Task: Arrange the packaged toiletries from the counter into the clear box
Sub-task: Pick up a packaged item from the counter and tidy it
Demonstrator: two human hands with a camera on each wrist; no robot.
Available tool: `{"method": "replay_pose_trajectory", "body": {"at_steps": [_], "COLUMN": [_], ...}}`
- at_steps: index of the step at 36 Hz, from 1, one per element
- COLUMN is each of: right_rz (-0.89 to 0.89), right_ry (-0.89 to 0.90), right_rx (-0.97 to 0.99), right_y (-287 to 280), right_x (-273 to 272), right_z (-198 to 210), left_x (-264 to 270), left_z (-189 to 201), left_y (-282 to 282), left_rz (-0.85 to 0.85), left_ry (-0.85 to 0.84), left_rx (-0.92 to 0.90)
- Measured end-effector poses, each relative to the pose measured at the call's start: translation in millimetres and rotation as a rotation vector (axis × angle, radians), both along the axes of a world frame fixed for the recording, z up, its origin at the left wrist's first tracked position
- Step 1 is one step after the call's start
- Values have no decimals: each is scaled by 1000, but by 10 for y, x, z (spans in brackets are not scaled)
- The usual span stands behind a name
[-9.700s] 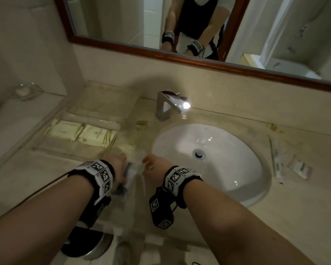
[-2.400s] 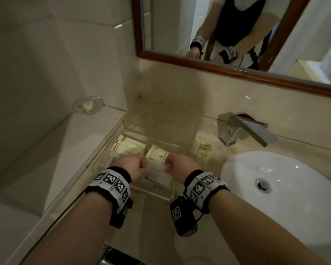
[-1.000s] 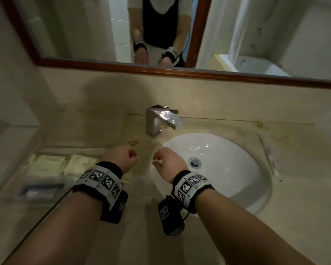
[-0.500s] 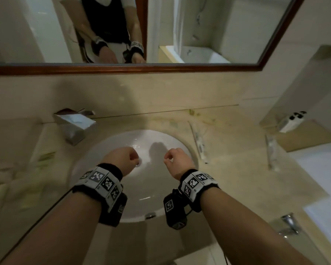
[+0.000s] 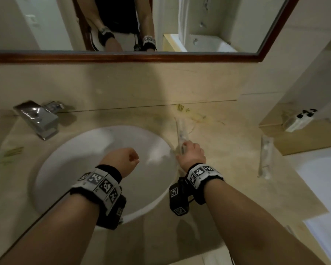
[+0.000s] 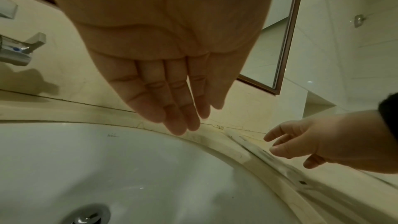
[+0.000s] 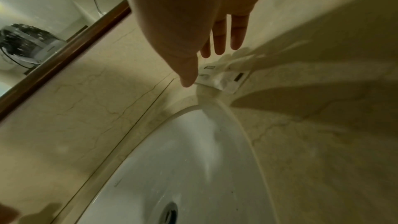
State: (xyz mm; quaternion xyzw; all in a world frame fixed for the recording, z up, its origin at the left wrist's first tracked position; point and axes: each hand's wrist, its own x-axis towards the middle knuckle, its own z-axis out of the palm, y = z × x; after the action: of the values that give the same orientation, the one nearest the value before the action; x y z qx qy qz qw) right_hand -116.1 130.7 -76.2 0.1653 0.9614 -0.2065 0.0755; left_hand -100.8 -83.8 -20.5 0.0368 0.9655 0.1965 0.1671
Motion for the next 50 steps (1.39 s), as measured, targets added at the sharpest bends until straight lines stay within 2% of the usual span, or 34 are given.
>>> {"method": "replay_pose_trajectory", "body": {"at_steps": [6, 13, 23, 38, 43, 50], "right_rz": [28, 65, 87, -70, 3, 272], "right_ry": [18, -88, -108, -145, -42, -27], "right_rx": [13, 28, 33, -262, -281, -238], "right_y": [84, 197, 252, 434, 397, 122], "right_x": [-117, -266, -292, -285, -199, -51], "right_z": [-62, -4, 2, 146, 262, 403], "left_x": [-101, -214, -254, -175, -133, -152], "left_z": [2, -38, -101, -54, -8, 127], "left_y": [112, 255, 404, 404, 400, 251], "left_rz": [34, 42, 48, 66, 96, 85], "left_ry": [1, -9, -38, -24, 52, 280], "left_rx": [-24, -43, -60, -27, 31, 28]}}
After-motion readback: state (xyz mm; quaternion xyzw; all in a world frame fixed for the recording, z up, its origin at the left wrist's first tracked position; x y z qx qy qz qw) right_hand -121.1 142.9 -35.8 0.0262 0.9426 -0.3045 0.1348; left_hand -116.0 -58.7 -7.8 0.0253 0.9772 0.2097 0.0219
